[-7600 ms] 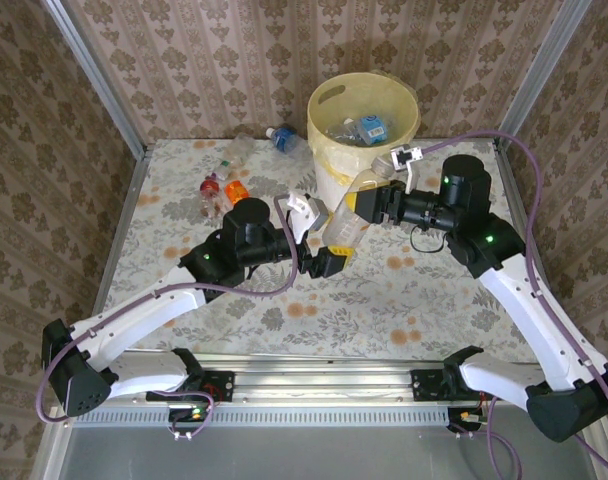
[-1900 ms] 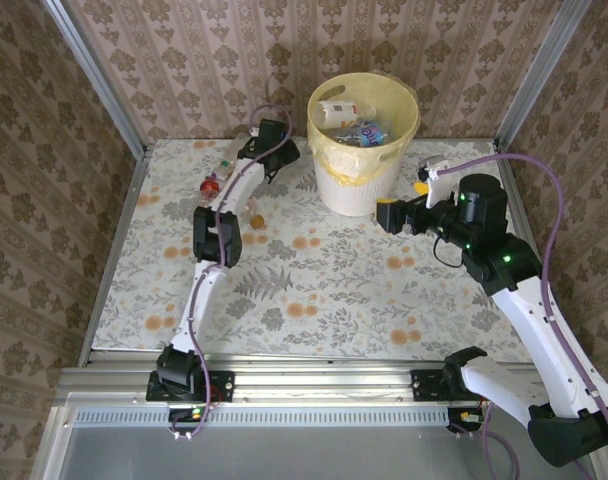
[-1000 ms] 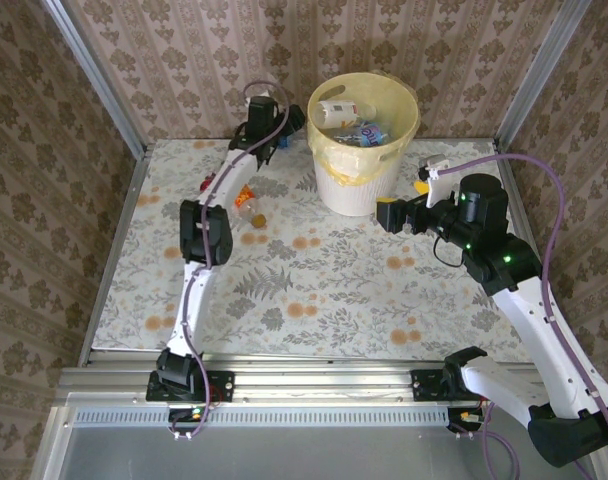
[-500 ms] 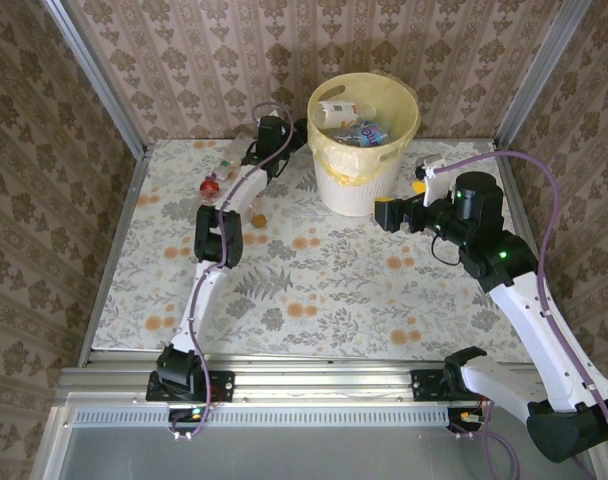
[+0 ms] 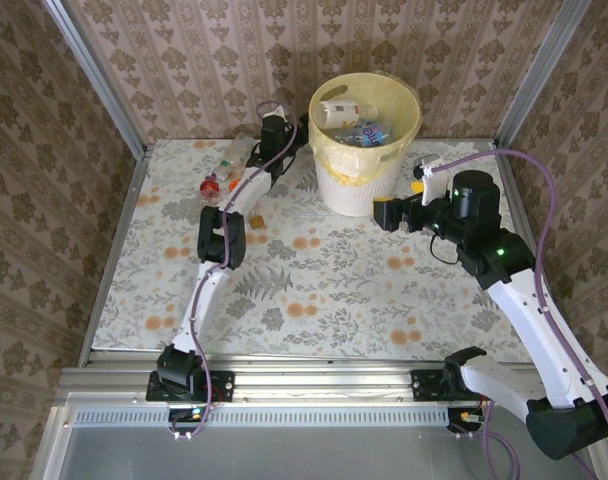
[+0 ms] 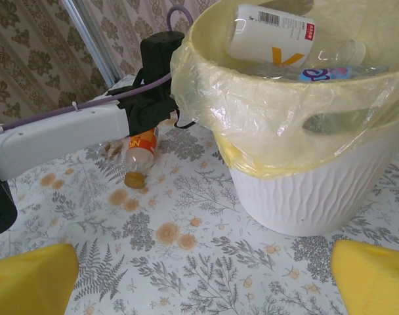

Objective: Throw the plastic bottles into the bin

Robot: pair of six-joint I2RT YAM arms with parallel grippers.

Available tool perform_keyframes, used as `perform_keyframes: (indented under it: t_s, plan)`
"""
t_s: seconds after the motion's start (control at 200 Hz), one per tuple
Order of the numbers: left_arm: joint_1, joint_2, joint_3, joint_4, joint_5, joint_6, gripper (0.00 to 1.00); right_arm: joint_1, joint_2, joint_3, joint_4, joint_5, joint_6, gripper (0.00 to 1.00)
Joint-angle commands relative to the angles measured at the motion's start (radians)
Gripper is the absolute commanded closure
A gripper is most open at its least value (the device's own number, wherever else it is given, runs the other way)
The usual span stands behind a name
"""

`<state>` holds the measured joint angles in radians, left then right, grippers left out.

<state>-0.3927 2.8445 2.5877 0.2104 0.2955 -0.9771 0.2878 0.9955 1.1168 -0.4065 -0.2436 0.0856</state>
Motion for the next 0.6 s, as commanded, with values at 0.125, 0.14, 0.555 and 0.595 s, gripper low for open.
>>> perform_keyframes:
  t_s: [0.125, 0.14, 0.555, 0.595]
  plan:
    - [-0.017, 0.075, 0.053, 0.101, 0.109, -0.089, 0.16, -0.001, 0.007, -0.014, 0.014, 0.012, 0.002, 0.00]
    - [-0.018, 0.074, 0.050, 0.102, 0.115, -0.091, 0.16, 0.000, 0.008, -0.013, 0.012, 0.012, 0.002, 0.00]
    - [-0.037, 0.104, 0.024, 0.165, 0.107, -0.135, 0.11, 0.000, 0.032, -0.004, 0.014, 0.010, 0.005, 0.00]
    - [-0.038, 0.114, 0.031, 0.162, 0.090, -0.137, 0.10, -0.001, 0.034, -0.003, 0.015, 0.009, 0.005, 0.00]
